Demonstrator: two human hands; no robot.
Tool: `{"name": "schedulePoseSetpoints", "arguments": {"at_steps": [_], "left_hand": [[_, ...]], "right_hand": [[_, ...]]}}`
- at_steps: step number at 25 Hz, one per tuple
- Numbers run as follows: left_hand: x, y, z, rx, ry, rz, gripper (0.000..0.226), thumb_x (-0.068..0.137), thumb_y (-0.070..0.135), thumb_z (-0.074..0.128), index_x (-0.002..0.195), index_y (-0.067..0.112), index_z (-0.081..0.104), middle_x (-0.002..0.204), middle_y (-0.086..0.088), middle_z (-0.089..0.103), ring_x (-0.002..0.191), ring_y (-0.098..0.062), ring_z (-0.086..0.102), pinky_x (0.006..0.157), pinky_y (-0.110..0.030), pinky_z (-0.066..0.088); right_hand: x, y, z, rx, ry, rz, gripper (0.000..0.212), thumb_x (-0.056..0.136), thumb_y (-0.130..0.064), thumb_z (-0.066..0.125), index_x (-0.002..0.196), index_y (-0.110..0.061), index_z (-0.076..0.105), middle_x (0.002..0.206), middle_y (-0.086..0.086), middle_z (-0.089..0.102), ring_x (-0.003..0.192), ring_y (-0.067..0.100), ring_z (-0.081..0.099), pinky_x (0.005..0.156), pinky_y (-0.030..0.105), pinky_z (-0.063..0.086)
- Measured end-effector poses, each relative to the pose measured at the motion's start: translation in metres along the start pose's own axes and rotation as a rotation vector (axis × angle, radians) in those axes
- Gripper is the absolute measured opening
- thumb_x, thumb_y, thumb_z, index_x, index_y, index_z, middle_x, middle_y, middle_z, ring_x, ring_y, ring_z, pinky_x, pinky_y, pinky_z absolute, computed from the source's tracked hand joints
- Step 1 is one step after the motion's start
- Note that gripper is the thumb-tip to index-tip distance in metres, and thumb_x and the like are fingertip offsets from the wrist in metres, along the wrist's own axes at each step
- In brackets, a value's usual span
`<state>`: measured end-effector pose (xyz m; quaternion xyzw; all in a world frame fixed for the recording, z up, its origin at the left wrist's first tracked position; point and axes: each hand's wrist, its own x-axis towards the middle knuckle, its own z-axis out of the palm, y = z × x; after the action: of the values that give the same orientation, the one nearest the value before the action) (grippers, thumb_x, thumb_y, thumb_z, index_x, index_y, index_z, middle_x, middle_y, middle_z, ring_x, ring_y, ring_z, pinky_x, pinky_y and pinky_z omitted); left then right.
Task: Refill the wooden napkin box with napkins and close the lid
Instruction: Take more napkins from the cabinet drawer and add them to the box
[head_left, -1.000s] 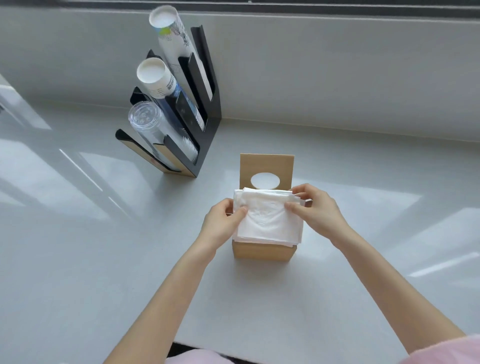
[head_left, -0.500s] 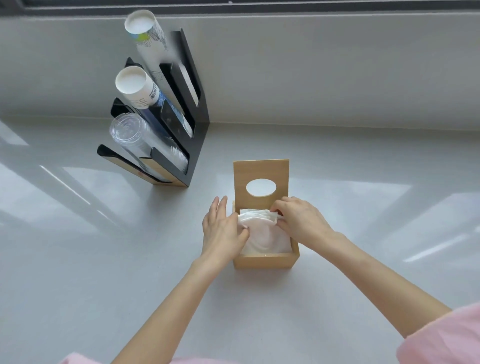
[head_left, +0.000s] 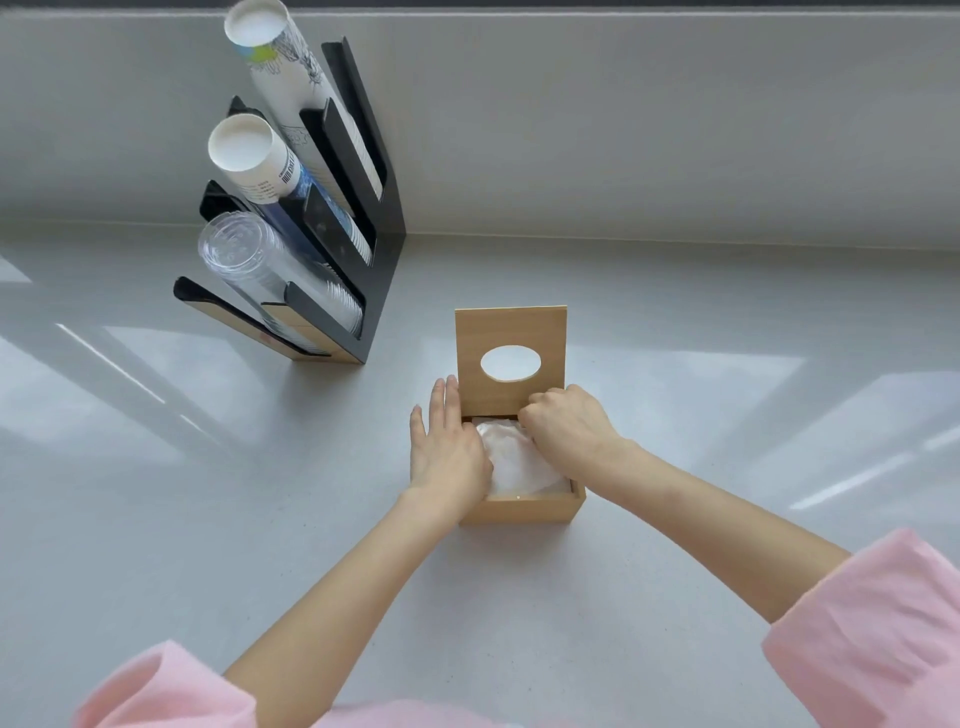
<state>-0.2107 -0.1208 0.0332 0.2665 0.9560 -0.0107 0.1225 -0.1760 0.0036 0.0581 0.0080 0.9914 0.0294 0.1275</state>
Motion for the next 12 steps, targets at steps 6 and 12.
{"name": "schedulePoseSetpoints", "arguments": {"at_steps": [6,12], "left_hand": [[-0.002,0.000,-0.004,0.015,-0.010,0.009,0.032,0.091,0.022,0.041,0.117,0.006,0.053,0.155,-0.019,-0.010,0.144,-0.029,-0.009,0.115,-0.045,0.006],[-0.023,-0.007,-0.021,-0.071,0.206,0.103,0.033,0.093,0.022,0.037,0.123,0.013,0.051,0.143,-0.009,0.038,0.130,-0.024,0.035,0.102,-0.032,0.027]], "right_hand": [[-0.003,0.007,0.033,-0.093,0.077,-0.043,0.083,0.004,-0.020,0.076,0.038,-0.015,0.001,0.055,-0.001,-0.018,0.028,0.010,0.039,0.045,0.017,0.026],[-0.017,0.003,0.013,0.077,0.140,-0.002,0.024,0.084,-0.001,0.045,0.104,-0.011,0.055,0.095,0.002,0.063,0.099,0.025,0.059,0.072,0.028,0.024]]}}
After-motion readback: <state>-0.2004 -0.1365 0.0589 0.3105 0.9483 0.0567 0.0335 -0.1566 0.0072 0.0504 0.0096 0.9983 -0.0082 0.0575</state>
